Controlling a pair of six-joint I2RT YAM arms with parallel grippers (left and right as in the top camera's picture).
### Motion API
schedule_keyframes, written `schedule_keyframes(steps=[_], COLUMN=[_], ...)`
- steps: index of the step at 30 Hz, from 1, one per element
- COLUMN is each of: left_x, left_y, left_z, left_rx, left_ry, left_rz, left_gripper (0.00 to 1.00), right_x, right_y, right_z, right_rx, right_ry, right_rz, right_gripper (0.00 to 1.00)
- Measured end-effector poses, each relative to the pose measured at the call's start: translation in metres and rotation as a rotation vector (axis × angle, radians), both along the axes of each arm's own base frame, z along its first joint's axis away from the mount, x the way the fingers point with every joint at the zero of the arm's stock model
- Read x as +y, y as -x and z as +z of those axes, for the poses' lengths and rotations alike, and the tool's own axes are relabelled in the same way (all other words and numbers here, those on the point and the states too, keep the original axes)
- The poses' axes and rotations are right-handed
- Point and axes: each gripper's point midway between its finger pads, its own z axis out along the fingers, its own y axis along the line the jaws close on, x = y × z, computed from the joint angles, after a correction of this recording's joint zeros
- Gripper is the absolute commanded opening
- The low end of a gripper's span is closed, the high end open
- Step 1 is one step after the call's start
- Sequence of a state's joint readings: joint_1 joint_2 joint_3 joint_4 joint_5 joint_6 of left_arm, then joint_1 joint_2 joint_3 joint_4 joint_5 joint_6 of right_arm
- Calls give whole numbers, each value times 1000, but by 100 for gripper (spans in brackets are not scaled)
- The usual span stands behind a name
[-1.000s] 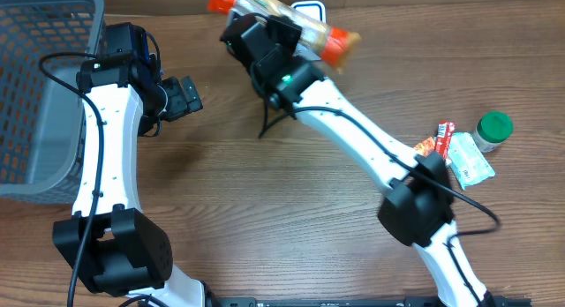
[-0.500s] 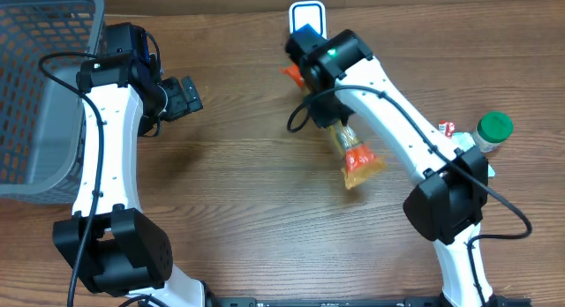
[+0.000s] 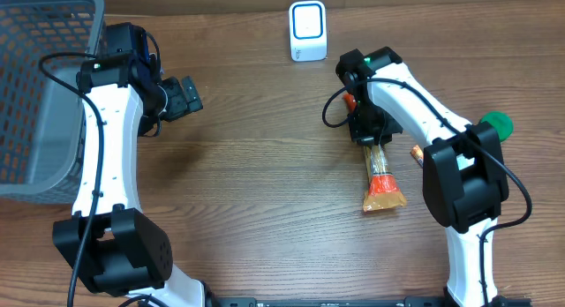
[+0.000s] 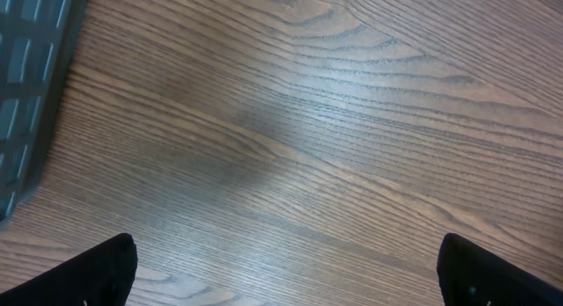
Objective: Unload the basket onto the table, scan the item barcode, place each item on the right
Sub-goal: 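Carry the spaghetti package right and lower it beside the snacks, then release the spaghetti package and raise the right gripper away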
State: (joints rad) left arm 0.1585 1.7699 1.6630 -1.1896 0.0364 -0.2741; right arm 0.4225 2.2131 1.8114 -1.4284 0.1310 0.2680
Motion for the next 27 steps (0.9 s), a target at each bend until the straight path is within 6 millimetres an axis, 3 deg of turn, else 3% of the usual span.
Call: schedule_keyframes(steps=[1, 3, 4, 15, 17, 21, 22, 25, 27], left_x=[0, 0, 0, 0, 0, 0, 0, 0, 0], left_y=[0, 0, 0, 0, 0, 0, 0, 0, 0], left_z=[0, 0, 0, 0, 0, 0, 0, 0, 0], left_rx=[0, 0, 0, 0, 0, 0, 0, 0, 0], left_ry=[0, 0, 0, 0, 0, 0, 0, 0, 0], left_rz=[0, 0, 0, 0, 0, 0, 0, 0, 0], left_gripper=[100, 100, 100, 100, 100, 100, 100, 100, 100], right_x=[-3, -8, -9, -15, -13, -16, -20, -35, -44], right_y=[1, 6, 8, 7, 2, -4, -3, 1, 3], right_z=[-1, -4, -5, 4, 18, 69, 85, 113, 120], right_rx=[4, 17, 23, -11, -62, -201, -233, -288, -298], right_ry=[8, 31, 37, 62, 41, -20, -34, -54, -55], right_rz=[-3, -8, -10, -16, -28, -63, -75, -118, -142], right_gripper=[23, 64, 75, 78, 80, 84, 100, 100, 100])
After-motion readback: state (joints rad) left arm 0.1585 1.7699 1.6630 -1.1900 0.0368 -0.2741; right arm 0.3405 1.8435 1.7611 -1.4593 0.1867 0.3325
